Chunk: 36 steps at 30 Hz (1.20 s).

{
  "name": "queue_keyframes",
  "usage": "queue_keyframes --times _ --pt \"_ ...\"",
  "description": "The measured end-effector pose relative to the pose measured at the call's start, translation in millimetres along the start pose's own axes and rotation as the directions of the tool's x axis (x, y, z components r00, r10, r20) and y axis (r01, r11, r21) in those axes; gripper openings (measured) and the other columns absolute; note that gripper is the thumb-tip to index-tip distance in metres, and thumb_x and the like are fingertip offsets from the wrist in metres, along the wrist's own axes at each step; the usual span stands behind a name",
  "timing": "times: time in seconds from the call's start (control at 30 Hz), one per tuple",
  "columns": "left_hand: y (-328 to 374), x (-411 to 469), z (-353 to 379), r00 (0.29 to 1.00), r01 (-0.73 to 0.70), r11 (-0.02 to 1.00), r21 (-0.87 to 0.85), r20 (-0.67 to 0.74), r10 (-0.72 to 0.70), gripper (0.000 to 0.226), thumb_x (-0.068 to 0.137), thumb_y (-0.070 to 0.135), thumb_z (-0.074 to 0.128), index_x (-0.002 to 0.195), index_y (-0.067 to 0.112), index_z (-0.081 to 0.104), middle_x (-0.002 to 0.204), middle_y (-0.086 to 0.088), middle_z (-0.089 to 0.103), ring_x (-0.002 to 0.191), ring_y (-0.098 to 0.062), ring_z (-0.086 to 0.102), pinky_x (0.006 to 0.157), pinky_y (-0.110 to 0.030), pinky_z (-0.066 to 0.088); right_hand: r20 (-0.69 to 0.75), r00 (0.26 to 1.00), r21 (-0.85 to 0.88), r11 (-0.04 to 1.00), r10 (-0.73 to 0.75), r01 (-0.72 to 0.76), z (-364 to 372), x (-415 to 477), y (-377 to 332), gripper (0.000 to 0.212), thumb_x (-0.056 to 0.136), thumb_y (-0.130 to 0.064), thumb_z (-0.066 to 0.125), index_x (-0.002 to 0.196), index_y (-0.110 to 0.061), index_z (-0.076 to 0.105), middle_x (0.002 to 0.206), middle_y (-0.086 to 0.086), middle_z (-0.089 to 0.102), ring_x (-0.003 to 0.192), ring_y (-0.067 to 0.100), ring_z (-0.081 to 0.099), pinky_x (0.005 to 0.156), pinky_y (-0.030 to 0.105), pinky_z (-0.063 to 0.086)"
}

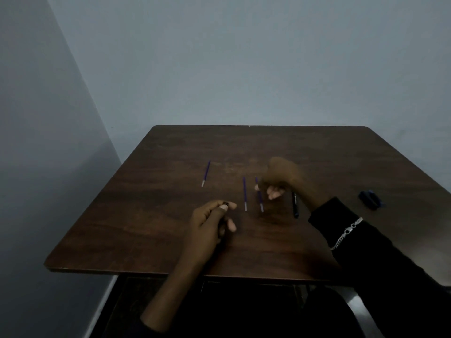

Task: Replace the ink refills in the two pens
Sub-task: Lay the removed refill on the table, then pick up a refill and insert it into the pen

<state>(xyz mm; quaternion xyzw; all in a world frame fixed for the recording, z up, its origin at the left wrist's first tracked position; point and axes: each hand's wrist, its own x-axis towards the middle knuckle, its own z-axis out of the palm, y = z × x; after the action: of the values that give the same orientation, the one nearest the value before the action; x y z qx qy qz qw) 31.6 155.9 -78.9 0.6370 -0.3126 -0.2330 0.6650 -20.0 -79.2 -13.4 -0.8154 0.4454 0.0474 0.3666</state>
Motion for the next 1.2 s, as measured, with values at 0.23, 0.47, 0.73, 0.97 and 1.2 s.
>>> queue_keyframes --times 0.23,0.47,0.73,0.97,1.2 --pt "3.4 -2.2 3.8 1.0 0.024 0.999 0.026 -0.006 -0.024 0.032 0.108 0.008 0.044 0.1 0.008 0.075 0.063 -0.008 0.067 0.052 -0.014 0.046 0.043 -0.022 0.032 0.038 0.993 -0.026 0.993 0.113 -0.112 5.0 6.7 -8.0 0.029 0.1 -0.009 0.063 0.074 0.004 0.062 0.065 0.013 0.069 0.043 0.016 0.065 0.06 0.025 0.059" --pt "2.6 -2.6 5.2 1.0 0.021 0.999 0.025 -0.002 -0.021 0.032 0.108 0.008 0.045 0.097 0.009 0.075 0.062 -0.008 0.067 0.05 -0.012 0.046 0.042 -0.019 0.033 -0.06 0.998 -0.214 0.976 0.02 -0.032 7.2 -4.2 -18.2 0.021 0.092 -0.015 0.065 0.071 -0.01 0.064 0.051 0.003 0.061 0.039 0.014 0.054 0.042 0.02 0.044" --pt "6.8 -8.6 12.2 0.999 -0.001 1.0 0.022 0.049 0.0 0.029 0.108 0.007 0.047 0.102 0.009 0.075 0.061 -0.002 0.066 0.051 -0.01 0.046 0.043 -0.019 0.033 -0.312 0.949 0.213 0.969 -0.051 0.122 10.4 -2.6 22.6 0.027 0.088 -0.024 0.073 0.072 -0.003 0.072 0.065 0.008 0.073 0.049 0.015 0.063 0.045 0.023 0.048" --pt "13.7 -13.3 37.3 0.99 -0.024 1.0 -0.011 0.142 0.025 0.028 0.108 0.007 0.048 0.102 0.013 0.075 0.061 0.001 0.067 0.05 -0.009 0.045 0.042 -0.019 0.032 -0.447 0.862 0.712 0.488 -0.24 0.505 -6.6 -58.8 37.5 0.007 0.092 0.001 0.066 0.09 -0.004 0.07 0.069 0.006 0.076 0.056 0.015 0.07 0.048 0.021 0.052" --pt "14.6 -18.0 54.0 0.973 -0.054 0.998 -0.02 0.225 0.057 0.024 0.11 0.012 0.048 0.109 0.012 0.072 0.065 0.001 0.069 0.052 -0.012 0.048 0.046 -0.02 0.036 -0.512 0.803 0.787 0.208 -0.304 0.58 4.2 -100.1 51.2 0.029 0.089 0.002 0.073 0.116 -0.008 0.069 0.094 0.015 0.081 0.084 0.029 0.08 0.064 0.023 0.061"
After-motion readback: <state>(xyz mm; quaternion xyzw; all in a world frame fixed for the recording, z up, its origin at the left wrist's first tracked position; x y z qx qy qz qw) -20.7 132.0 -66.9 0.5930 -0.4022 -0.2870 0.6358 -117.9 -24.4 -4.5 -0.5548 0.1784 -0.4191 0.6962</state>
